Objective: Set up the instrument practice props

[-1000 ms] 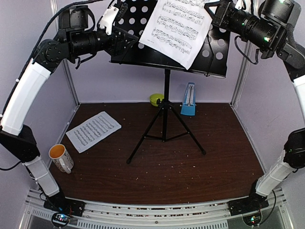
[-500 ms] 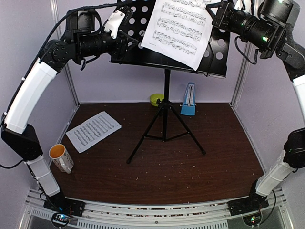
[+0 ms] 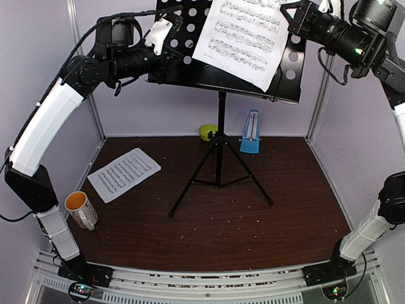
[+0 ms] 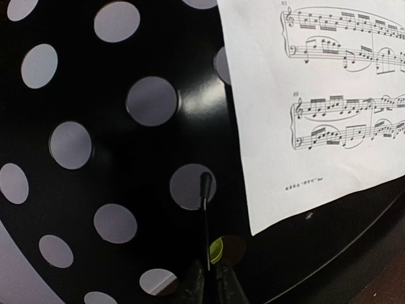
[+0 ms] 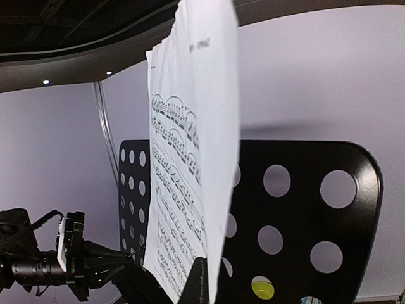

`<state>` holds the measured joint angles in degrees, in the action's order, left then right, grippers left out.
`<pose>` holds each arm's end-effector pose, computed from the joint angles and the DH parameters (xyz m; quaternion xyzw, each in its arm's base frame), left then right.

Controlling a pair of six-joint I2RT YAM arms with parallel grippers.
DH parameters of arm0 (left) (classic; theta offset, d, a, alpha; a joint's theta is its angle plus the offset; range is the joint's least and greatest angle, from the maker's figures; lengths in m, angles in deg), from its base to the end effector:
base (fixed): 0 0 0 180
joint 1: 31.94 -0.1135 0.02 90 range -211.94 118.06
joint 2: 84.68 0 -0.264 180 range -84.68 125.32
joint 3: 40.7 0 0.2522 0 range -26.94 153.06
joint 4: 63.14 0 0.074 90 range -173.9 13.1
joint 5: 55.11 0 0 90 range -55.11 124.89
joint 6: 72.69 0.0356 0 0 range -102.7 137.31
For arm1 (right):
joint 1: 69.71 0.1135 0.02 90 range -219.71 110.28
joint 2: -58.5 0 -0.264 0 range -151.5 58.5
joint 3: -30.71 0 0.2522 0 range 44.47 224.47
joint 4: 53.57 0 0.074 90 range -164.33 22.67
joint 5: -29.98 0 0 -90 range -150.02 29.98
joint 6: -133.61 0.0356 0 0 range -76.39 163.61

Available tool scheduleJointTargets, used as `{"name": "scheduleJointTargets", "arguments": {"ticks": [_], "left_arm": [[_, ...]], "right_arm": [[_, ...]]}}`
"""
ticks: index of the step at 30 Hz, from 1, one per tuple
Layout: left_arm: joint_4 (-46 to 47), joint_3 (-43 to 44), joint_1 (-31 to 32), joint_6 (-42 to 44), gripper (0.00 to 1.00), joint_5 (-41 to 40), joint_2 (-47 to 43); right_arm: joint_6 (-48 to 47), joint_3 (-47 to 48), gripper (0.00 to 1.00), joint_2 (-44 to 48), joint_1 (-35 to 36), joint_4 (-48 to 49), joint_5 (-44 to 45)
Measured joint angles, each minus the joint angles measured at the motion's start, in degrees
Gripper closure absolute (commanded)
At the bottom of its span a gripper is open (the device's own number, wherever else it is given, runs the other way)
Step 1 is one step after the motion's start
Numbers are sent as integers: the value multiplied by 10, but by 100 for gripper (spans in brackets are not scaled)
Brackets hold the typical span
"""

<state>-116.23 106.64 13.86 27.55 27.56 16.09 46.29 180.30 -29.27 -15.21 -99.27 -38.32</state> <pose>0.2482 -0.2487 0.5436 0.3123 0.6774 -0.1575 0.6472 0.1453 0.1810 0.6293 -0.1226 0.5966 0.2763 0.7434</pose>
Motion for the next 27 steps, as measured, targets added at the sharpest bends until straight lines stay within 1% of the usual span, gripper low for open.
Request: {"name": "scheduleJointTargets", "arguments": {"ticks": [2,8,14,19,27], "left_arm": [[25,-29,0,-2,100,-3,-14],[123,-135,1,0,100,-10,-66],[219,-218,1,0,100,-8,-99],[261,-243,0,0,100,4,-105],[316,-284,-1,0,100,23,-119]], "right_arm": [[0,0,100,0,0,0,2],[-6,-5,100,2,0,0,5],[-17,-5,100,2,8,1,13],[-33,-3,100,-1,23,9,16],[-49,4,100,-34,44,32,22]]}}
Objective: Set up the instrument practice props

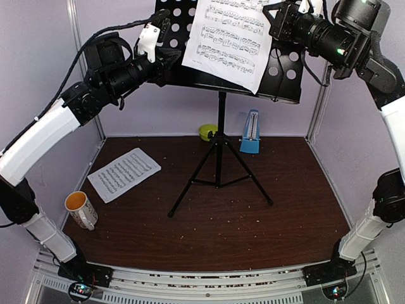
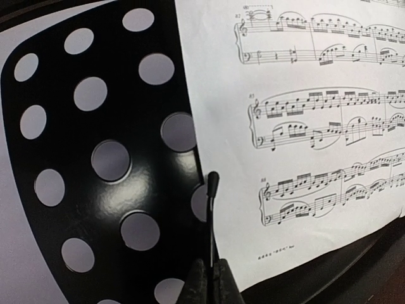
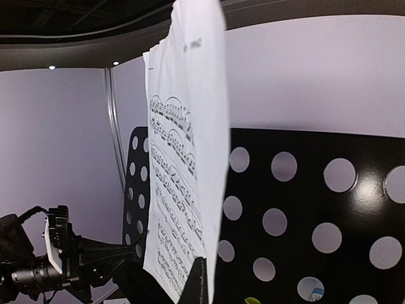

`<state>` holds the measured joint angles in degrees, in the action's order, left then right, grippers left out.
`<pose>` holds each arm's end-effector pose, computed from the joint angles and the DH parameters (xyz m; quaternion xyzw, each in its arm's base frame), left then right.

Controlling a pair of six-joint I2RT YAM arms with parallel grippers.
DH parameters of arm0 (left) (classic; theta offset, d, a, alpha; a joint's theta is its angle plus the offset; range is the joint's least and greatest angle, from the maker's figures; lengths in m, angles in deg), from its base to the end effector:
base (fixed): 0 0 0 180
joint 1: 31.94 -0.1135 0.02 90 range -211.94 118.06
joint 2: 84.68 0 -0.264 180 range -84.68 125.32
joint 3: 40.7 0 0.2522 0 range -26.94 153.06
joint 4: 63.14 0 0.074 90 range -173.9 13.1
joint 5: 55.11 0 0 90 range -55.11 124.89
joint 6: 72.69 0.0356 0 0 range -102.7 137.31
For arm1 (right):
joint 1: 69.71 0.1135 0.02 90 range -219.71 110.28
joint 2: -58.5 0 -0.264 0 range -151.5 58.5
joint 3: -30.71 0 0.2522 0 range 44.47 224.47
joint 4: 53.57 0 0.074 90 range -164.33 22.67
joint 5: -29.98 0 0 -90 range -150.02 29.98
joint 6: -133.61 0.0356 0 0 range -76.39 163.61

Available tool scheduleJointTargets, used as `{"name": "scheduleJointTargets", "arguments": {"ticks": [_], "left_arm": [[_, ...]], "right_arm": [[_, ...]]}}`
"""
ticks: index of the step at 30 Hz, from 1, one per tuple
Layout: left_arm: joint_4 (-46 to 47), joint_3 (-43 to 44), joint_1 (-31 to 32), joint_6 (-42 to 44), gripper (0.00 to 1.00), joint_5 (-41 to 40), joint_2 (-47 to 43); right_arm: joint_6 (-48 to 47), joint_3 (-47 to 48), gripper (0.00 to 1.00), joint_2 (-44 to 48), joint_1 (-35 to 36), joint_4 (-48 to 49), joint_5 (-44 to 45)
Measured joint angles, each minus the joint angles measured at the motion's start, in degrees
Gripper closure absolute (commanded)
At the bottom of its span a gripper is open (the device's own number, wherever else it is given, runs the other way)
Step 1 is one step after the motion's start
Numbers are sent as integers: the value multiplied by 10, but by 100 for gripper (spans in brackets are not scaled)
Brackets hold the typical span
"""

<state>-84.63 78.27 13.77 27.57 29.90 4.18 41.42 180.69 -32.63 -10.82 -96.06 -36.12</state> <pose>0.2404 -0.2420 0.5204 0.2765 0.5907 -0.2036 0.7302 0.1456 0.2134 0.6233 -0.1552 0.5892 0.2627 0.7482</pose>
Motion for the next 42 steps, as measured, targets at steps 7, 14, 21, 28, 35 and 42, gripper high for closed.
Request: {"name": "scheduleJointTargets", "arguments": {"ticks": [7,14,21,28,35,42], "left_arm": [[49,-36,-1,7,100,19,-12],[74,-49,-3,15,100,35,-13],[78,-56,-3,19,100,45,-18],[92,-70,-3,22,100,54,-25],[94,-74,-3,23,100,62,-29],[99,-78,-3,22,100,66,-31]], "right_arm": [[-2,4,100,-15,12,17,0],[-7,8,100,-28,13,45,-9],[-14,15,100,-57,12,60,-36],[-29,16,99,-67,12,61,-56],[-42,16,99,-69,12,73,-63],[-52,15,98,-81,8,89,-100]]}}
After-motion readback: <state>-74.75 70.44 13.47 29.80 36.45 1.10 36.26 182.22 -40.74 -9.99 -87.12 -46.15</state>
